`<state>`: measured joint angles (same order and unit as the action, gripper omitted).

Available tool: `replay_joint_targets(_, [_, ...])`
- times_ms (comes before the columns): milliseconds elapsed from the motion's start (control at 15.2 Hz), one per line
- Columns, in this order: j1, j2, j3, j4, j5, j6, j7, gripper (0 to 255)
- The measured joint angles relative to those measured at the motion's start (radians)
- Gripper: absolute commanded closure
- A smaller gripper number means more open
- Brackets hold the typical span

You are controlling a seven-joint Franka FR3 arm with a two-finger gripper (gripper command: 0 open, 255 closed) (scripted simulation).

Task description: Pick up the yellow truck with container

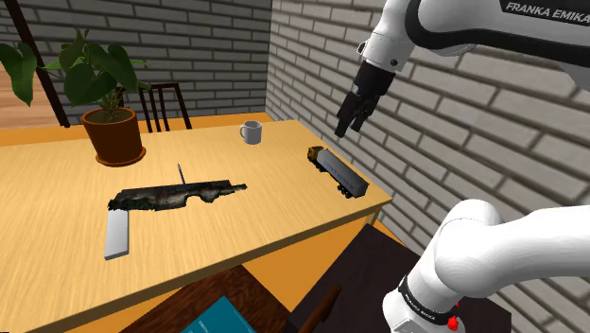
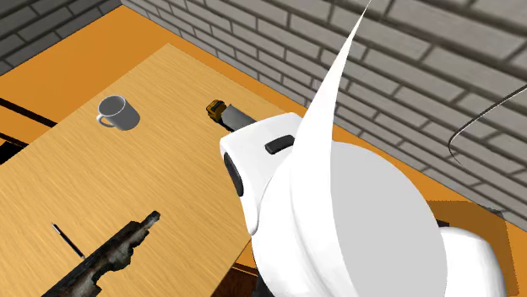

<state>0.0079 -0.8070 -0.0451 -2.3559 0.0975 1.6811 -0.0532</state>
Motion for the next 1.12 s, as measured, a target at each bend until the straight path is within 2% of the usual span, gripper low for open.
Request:
replay_joint_targets(198, [-0.010,0.016,-0.016,-0.015,-0.014,0.028,-0.017,0])
replay_joint_targets(594, [-0.050,0.110,-0.080,-0.085,-0.065,0.184,-0.078,0])
replay_joint_targets(1122, [-0.093,0.300,-0.163,-0.100,-0.110,0.386,-0.148,0])
